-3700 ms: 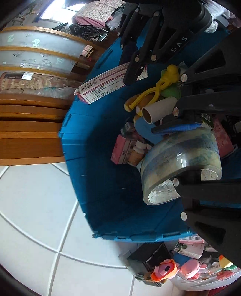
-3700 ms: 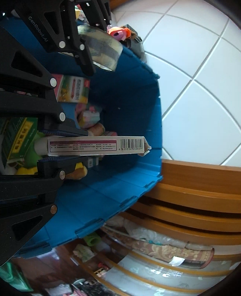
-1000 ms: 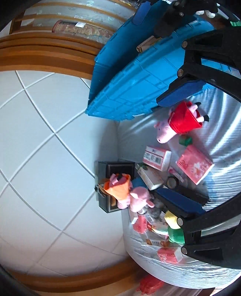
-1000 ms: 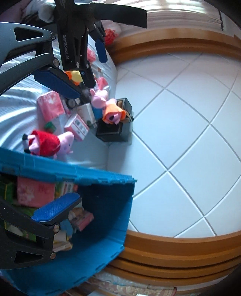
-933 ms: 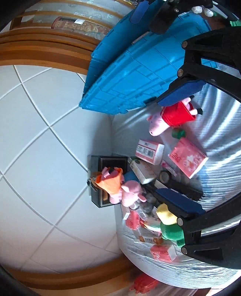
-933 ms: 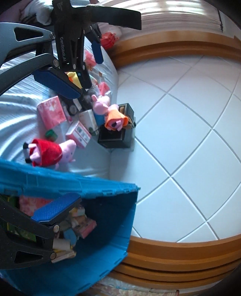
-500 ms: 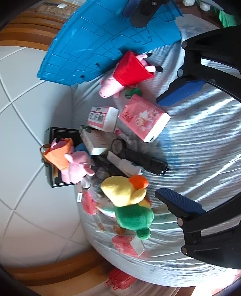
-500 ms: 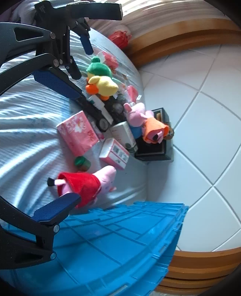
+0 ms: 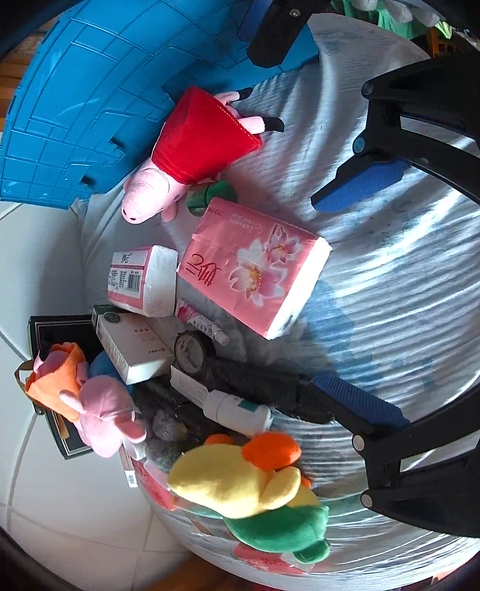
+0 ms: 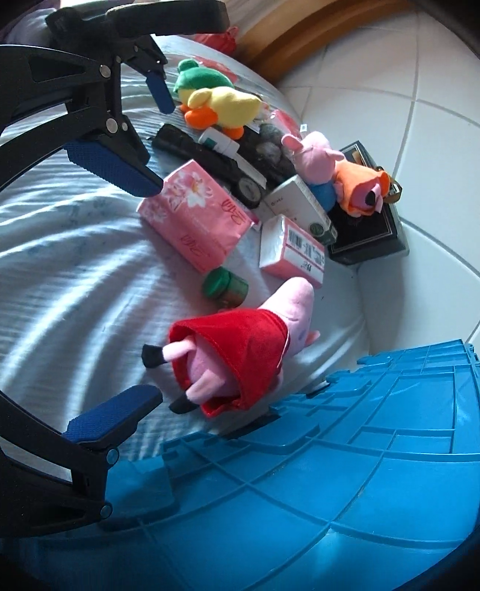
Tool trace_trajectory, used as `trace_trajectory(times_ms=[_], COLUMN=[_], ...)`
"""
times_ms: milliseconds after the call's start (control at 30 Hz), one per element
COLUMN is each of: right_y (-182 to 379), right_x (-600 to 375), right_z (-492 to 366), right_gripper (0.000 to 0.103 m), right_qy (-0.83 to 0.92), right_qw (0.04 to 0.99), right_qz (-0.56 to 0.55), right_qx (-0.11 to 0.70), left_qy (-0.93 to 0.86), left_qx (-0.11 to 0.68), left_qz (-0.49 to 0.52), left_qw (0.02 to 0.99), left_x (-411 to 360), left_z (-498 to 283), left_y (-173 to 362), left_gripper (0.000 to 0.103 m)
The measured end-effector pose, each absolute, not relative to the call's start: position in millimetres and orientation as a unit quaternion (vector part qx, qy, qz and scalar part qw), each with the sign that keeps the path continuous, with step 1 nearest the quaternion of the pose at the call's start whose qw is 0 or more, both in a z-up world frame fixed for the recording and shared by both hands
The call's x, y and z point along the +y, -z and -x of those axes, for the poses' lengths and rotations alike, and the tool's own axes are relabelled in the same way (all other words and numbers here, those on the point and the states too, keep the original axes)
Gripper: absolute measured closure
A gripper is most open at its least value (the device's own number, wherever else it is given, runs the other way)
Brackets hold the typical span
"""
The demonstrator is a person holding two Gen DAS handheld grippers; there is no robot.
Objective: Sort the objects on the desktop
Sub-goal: 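Grasp the pink Miaoyun tissue pack with the left tool while the right tool grasps the green jar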
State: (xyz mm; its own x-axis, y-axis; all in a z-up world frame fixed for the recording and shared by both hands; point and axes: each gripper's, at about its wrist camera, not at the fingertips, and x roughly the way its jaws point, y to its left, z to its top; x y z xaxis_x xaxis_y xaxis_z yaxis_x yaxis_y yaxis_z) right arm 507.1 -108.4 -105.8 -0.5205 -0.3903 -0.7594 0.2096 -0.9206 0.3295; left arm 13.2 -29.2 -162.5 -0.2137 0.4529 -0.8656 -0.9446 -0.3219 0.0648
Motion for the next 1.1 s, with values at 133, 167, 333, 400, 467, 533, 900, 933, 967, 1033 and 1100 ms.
trace_trajectory(times_ms=[133,167,333,400,467,533,900,933,967,1033,1100], right_y=[112,114,123,125,127,128,158,164,169,177,179], right_x=[-112,-115,-128,-133,-139,-145,-182,-184,-185,-188,-193], right_z=[-485,-481,-459,-452,-446,-438,-390,-387,-384,-379,-378], right_gripper=[0.000,0.000,0.000,0.000,0.000,0.000,0.048,0.048,0.048,0.045,0.037], right_qy=[0.862,0.861,0.856,0.855,0.851,0.846,0.828,0.826,0.825,0.827,0.830], right_qw=[0.172,0.171,0.165,0.169,0.174,0.179,0.195,0.195,0.192,0.182,0.186], right_qz=[-0.465,-0.467,-0.480,-0.479,-0.485,-0.492,-0.522,-0.526,-0.530,-0.531,-0.525], right_qx=[-0.106,-0.105,-0.102,-0.103,-0.098,-0.098,-0.061,-0.055,-0.048,-0.027,-0.005], left_qy=[-0.690,-0.682,-0.660,-0.667,-0.689,-0.704,-0.729,-0.726,-0.725,-0.717,-0.701], left_qx=[0.349,0.358,0.367,0.342,0.323,0.309,0.291,0.292,0.293,0.297,0.308], left_qz=[0.396,0.400,0.418,0.437,0.438,0.439,0.446,0.448,0.451,0.464,0.487], left_qw=[0.496,0.496,0.504,0.497,0.479,0.466,0.431,0.431,0.431,0.427,0.420], left_x=[9,19,51,53,47,37,37,39,41,46,51], left_z=[-6,-5,2,13,28,44,71,70,70,69,68], left_y=[182,189,213,216,213,210,210,211,211,215,225], left_gripper=[0.012,0.012,0.005,0.005,0.007,0.007,0.007,0.007,0.007,0.007,0.007])
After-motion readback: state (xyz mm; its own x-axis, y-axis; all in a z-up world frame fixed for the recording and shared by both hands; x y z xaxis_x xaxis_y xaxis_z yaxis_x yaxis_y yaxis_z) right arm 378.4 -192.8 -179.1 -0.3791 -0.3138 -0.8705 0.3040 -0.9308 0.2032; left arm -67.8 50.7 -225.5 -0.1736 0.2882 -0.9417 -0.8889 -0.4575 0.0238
